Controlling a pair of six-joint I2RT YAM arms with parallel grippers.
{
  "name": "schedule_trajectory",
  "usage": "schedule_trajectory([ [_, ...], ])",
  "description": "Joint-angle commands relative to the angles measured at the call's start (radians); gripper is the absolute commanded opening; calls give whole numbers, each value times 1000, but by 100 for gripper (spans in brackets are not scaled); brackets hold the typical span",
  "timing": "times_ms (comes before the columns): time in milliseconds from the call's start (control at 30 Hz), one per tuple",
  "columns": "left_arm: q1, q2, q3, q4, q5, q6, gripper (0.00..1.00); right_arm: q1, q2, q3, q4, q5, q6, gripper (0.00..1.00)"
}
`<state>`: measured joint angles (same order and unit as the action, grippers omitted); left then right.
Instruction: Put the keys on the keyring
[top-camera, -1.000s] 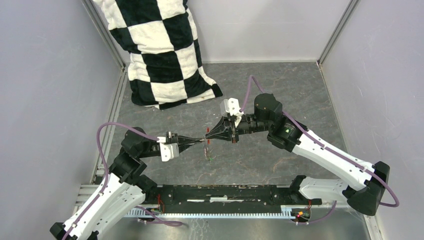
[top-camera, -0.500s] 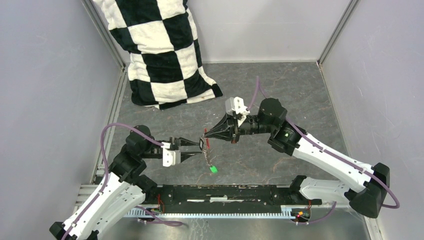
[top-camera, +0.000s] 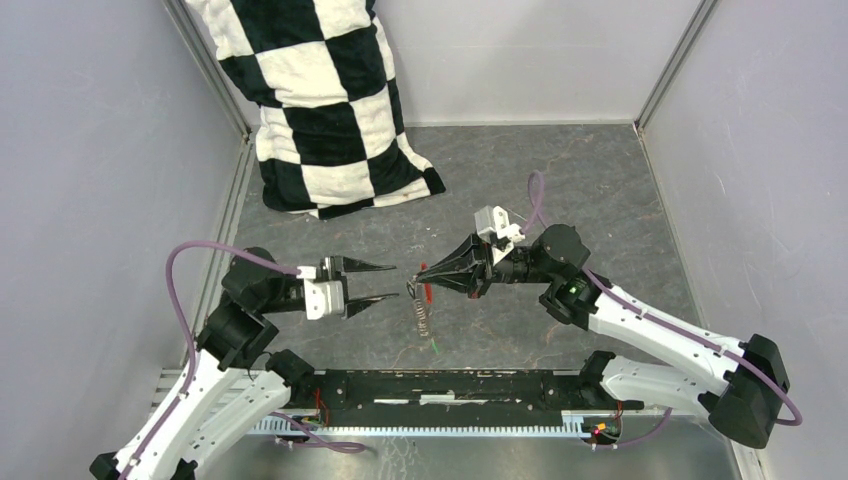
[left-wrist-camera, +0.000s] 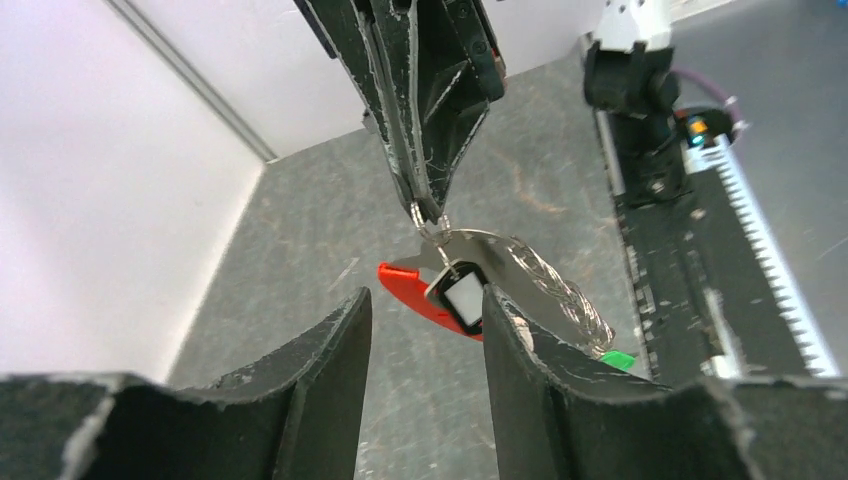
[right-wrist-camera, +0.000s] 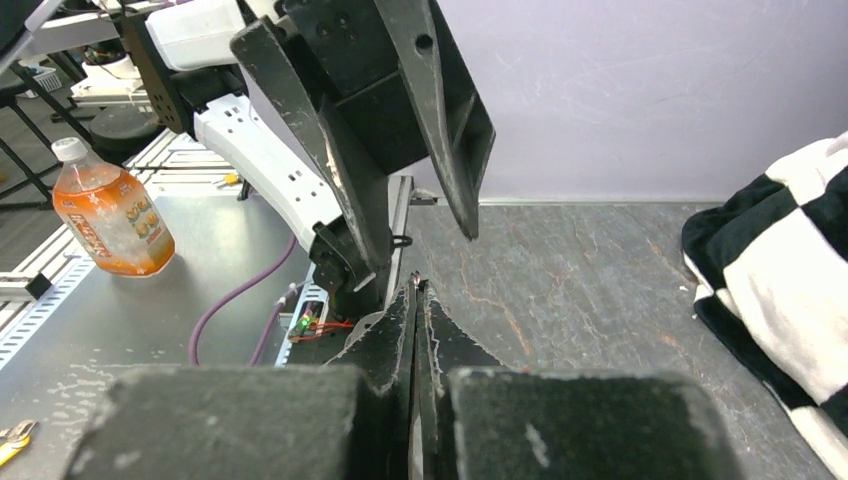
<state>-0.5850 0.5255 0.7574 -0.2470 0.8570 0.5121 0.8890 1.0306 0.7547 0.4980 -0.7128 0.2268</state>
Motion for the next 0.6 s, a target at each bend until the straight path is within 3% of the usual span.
schedule_trajectory([
  [0,-3,71,32,90,61,-247,50,-1,-8,7,141,19,31,0],
  [267,-3,130,22,157,65,-395,49,7,19,83,-13,17,-74,0],
  [567,-3,128,39,174,129,-388,49,11,36,121,-89,27,-127,0],
])
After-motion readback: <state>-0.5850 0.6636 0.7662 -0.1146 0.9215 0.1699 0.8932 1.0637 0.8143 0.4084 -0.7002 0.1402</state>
